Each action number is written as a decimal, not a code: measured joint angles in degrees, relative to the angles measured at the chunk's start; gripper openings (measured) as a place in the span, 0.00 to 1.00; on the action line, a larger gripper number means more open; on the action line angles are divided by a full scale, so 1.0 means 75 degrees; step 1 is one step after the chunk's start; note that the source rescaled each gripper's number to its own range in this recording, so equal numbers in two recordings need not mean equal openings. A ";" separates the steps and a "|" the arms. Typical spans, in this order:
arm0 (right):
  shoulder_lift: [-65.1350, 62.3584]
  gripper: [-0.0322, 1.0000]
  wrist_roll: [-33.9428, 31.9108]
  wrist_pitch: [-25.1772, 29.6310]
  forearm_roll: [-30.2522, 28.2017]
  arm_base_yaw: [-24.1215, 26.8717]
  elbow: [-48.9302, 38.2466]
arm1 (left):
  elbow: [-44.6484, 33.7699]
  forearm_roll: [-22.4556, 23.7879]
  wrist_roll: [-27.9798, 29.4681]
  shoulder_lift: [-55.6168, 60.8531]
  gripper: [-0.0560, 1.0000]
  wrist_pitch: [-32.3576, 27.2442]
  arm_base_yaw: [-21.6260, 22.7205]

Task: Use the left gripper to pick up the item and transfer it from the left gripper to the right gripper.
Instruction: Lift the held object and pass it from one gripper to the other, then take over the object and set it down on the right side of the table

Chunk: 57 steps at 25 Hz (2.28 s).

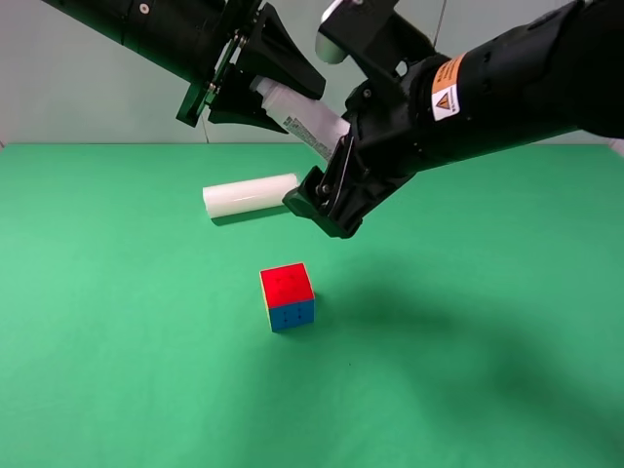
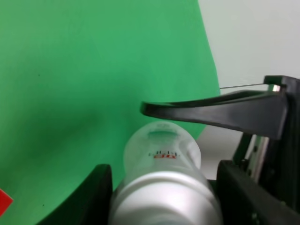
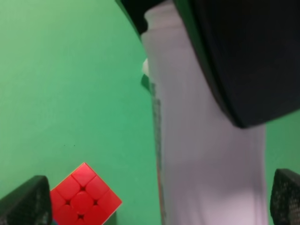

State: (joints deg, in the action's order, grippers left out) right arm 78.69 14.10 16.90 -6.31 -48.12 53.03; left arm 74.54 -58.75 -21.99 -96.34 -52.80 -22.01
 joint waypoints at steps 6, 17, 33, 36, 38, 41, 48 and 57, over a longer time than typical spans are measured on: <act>0.0082 1.00 0.0000 -0.0172 -0.0075 0.0000 0.0000 | 0.0000 0.0000 0.0000 0.0000 0.05 -0.0038 0.0000; 0.0082 0.59 0.0000 -0.0178 -0.0155 0.0000 0.0000 | 0.0000 0.0000 0.0000 0.0000 0.05 -0.0173 0.0000; 0.0082 0.03 -0.0008 0.0043 -0.0166 0.0000 0.0017 | -0.0041 0.0041 -0.0057 -0.0008 0.05 -0.0399 -0.0009; 0.0082 0.03 -0.0013 0.0050 -0.0166 0.0000 0.0017 | -0.0041 0.0041 -0.0063 -0.0008 0.05 -0.0399 -0.0009; 0.0082 0.03 -0.0023 0.0058 -0.0166 0.0000 0.0017 | -0.0041 0.0041 -0.0063 -0.0008 0.05 -0.0399 -0.0009; 0.0082 0.03 -0.0029 0.0058 -0.0166 0.0000 0.0017 | -0.0046 0.0041 -0.0063 -0.0008 0.05 -0.0399 -0.0009; 0.0082 0.03 -0.0029 0.0215 -0.0166 0.0000 0.0017 | -0.0046 -0.0066 -0.0038 -0.0008 0.41 -0.0332 -0.0009; 0.0090 0.03 -0.0029 0.0420 -0.0166 0.0000 0.0004 | -0.0046 -0.0103 -0.0003 -0.0008 0.95 -0.0330 -0.0009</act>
State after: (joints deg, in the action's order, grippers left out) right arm 79.36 13.88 20.04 -7.55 -48.12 53.06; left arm 74.19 -59.53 -22.01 -96.40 -55.28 -22.08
